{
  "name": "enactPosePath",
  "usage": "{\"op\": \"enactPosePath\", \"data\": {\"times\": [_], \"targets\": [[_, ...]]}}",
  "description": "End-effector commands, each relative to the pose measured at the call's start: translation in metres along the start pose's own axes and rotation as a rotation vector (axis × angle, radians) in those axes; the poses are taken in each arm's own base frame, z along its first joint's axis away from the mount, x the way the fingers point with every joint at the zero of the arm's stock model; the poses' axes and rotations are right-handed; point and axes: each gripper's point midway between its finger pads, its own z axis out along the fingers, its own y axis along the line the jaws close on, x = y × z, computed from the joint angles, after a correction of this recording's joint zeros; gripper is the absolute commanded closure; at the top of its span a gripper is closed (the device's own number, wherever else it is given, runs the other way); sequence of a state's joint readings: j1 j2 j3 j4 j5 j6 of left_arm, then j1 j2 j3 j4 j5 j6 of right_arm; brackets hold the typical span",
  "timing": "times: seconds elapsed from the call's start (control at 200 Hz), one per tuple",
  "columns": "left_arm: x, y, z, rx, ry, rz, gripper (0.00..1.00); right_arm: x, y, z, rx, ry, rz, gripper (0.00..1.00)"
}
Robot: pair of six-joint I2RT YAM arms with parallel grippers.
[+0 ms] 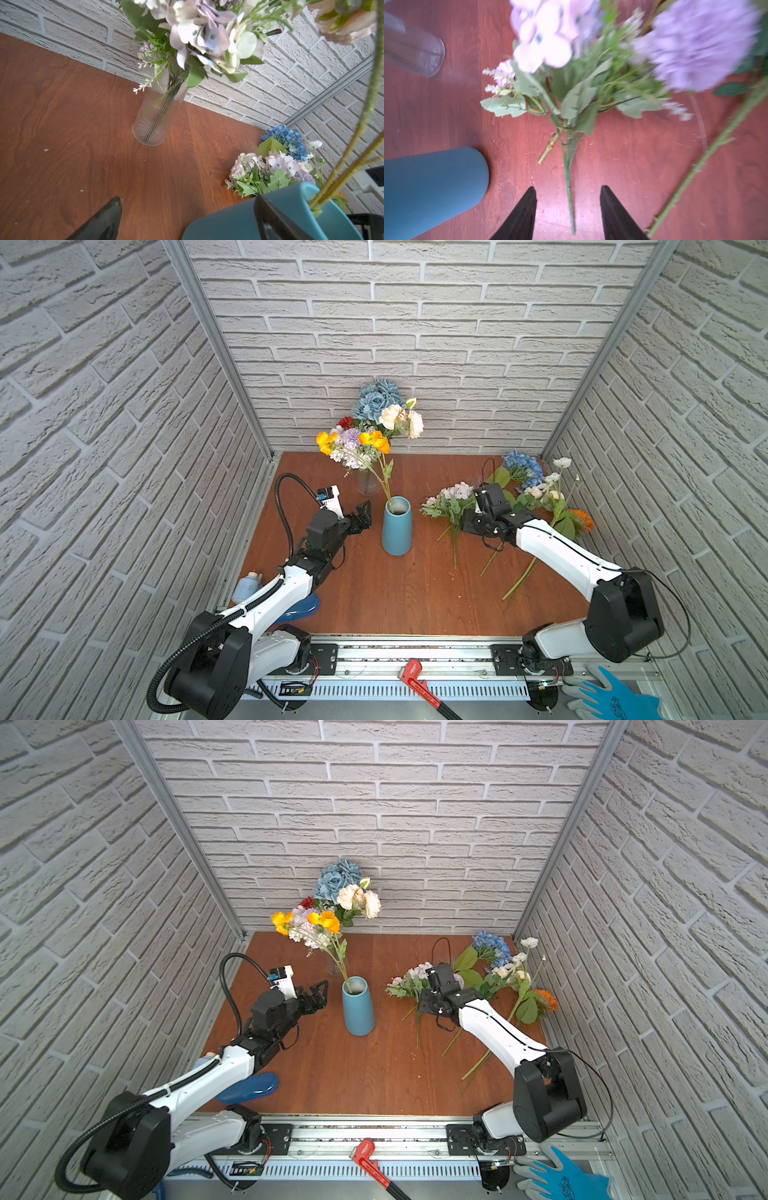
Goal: Arrange flowers in a vase
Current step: Place the flowers at the top-center of the table, then pick up the flower from the top-right of the table.
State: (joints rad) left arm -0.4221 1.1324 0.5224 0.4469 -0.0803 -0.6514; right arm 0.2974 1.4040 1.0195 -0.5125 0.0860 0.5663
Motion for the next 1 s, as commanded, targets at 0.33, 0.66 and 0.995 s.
{"op": "enactPosePath", "data": {"times": [0.33,0.66,0.995], "targets": [[-0.009,-0.001,-0.001,-0.002,-0.057,0.145,0.02,-0.006,-0.119,0.016,0.163,0.123,0.261,0.53],[-0.005,0.005,0.001,-0.029,-0.048,0.170,0.02,-0.002,-0.152,0.052,0.279,0.189,0.303,0.59],[-0.007,0.005,0.000,-0.032,-0.054,0.168,0.02,-0.007,-0.171,0.073,0.344,0.193,0.294,0.63]]}}
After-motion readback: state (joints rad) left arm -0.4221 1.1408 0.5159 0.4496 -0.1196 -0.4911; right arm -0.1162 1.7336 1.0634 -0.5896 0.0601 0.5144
